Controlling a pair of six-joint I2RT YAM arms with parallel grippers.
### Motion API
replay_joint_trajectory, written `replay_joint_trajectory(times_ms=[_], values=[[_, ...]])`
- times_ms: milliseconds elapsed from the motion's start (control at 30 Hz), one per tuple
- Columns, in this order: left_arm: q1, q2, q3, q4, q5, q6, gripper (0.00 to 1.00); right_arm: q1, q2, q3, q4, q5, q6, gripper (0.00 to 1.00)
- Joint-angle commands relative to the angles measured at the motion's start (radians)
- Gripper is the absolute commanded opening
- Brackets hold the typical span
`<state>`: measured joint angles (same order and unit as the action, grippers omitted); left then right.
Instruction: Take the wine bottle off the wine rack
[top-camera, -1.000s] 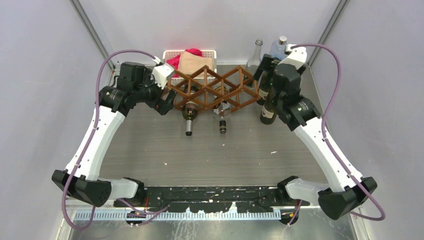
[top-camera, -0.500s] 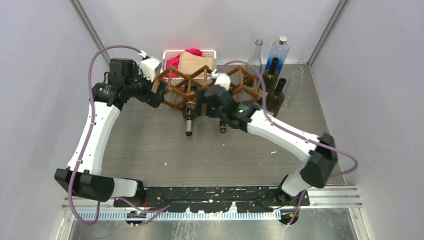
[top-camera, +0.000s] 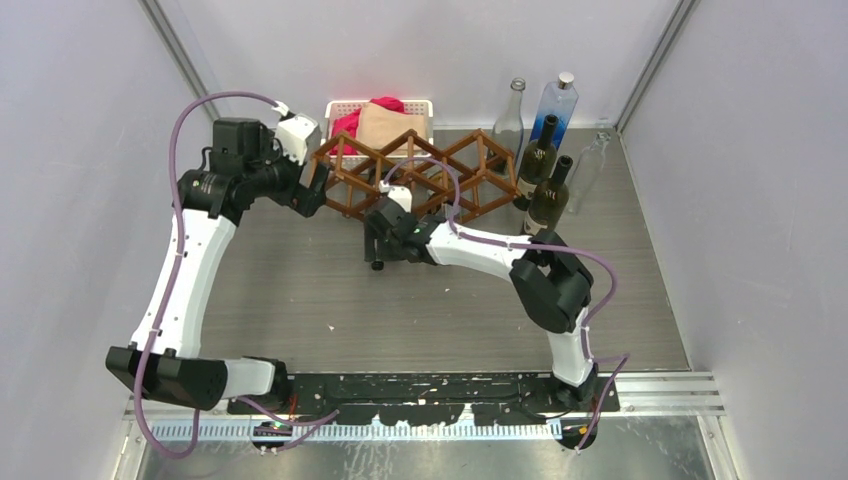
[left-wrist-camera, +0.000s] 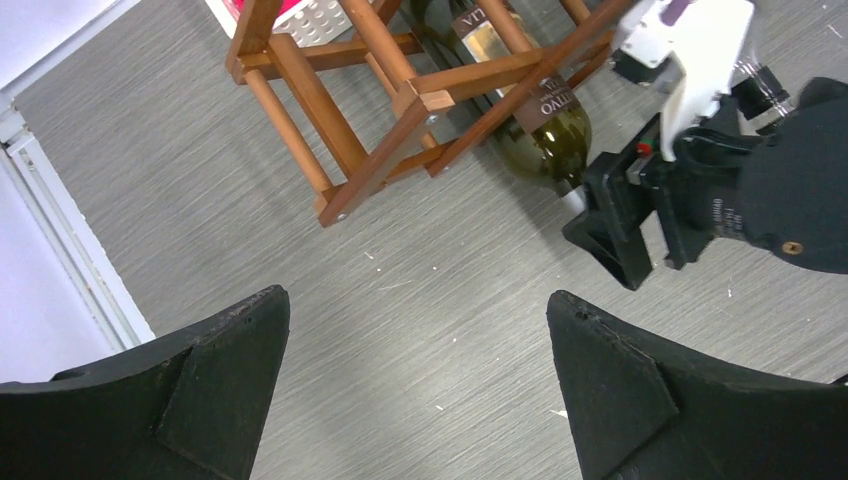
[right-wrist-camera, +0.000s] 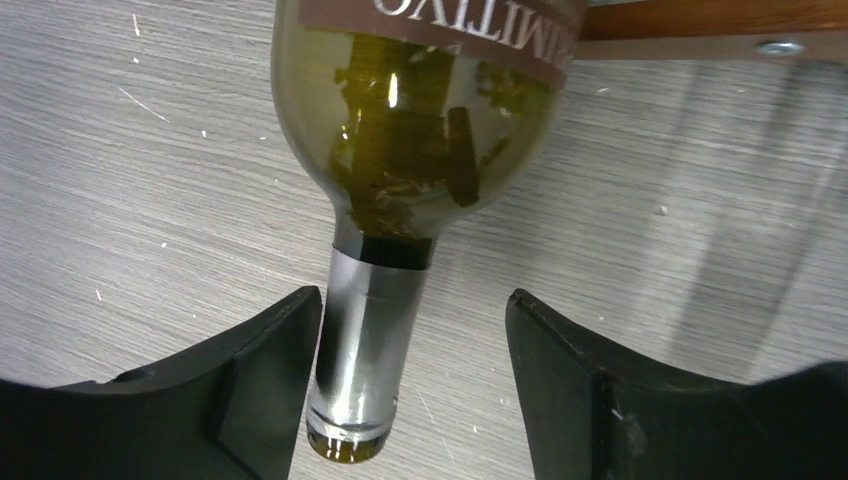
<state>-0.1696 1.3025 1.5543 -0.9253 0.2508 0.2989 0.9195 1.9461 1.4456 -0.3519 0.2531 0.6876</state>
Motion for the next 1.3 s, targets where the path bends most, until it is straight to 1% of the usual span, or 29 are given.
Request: replay_joint_trajectory(times_ms=[0, 200, 367, 400, 433, 533, 567, 600, 633, 667, 700, 867, 1000, 1133, 1267], values=[[0.004, -0.052, -0.013, 0.024, 0.056, 0.0, 1.0, -0.008, 0.023, 0.07, 0.108, -0.004, 0.003, 0.7], [0.004, -0.07, -0.029, 0.031, 0.059, 0.022, 1.0, -0.015, 0.053, 0.084, 0.141, 0.015, 0.006, 0.63], [0.004, -0.081, -0.049, 0.034, 0.072, 0.023, 1.0, -0.014, 0.05, 0.063, 0.164, 0.054, 0.046, 0.62], [0.004, -0.084, -0.052, 0.034, 0.076, 0.023, 1.0, -0.014, 0.044, 0.047, 0.179, 0.059, 0.054, 0.59], [0.004, -0.085, -0.054, 0.034, 0.079, 0.024, 1.0, -0.013, 0.037, 0.028, 0.198, 0.063, 0.066, 0.54], [0.004, -0.091, -0.057, 0.033, 0.08, 0.027, 1.0, -0.008, 0.006, -0.021, 0.246, 0.069, 0.073, 0.36], [0.004, -0.093, -0.058, 0.033, 0.082, 0.027, 1.0, -0.004, -0.005, -0.034, 0.256, 0.072, 0.07, 0.28], [0.004, -0.094, -0.06, 0.034, 0.082, 0.028, 1.0, -0.001, -0.018, -0.05, 0.266, 0.078, 0.067, 0.18], [0.004, -0.096, -0.063, 0.035, 0.084, 0.029, 1.0, 0.004, -0.03, -0.063, 0.273, 0.081, 0.064, 0.11], [0.004, -0.098, -0.065, 0.037, 0.086, 0.027, 1.0, 0.008, -0.043, -0.076, 0.276, 0.085, 0.063, 0.05], [0.004, -0.098, -0.069, 0.04, 0.089, 0.027, 1.0, 0.011, -0.057, -0.087, 0.277, 0.088, 0.063, 0.02], [0.004, -0.102, -0.079, 0.05, 0.101, 0.021, 1.0, 0.042, -0.134, -0.148, 0.29, 0.09, 0.064, 0.01], [0.004, -0.102, -0.081, 0.055, 0.109, 0.02, 1.0, 0.072, -0.176, -0.164, 0.288, 0.09, 0.055, 0.01], [0.004, -0.1, -0.092, 0.066, 0.128, 0.005, 1.0, 0.074, -0.152, -0.097, 0.231, 0.061, 0.051, 0.01], [0.004, -0.098, -0.094, 0.062, 0.147, -0.004, 1.0, 0.081, -0.146, -0.107, 0.255, 0.022, 0.043, 0.01]])
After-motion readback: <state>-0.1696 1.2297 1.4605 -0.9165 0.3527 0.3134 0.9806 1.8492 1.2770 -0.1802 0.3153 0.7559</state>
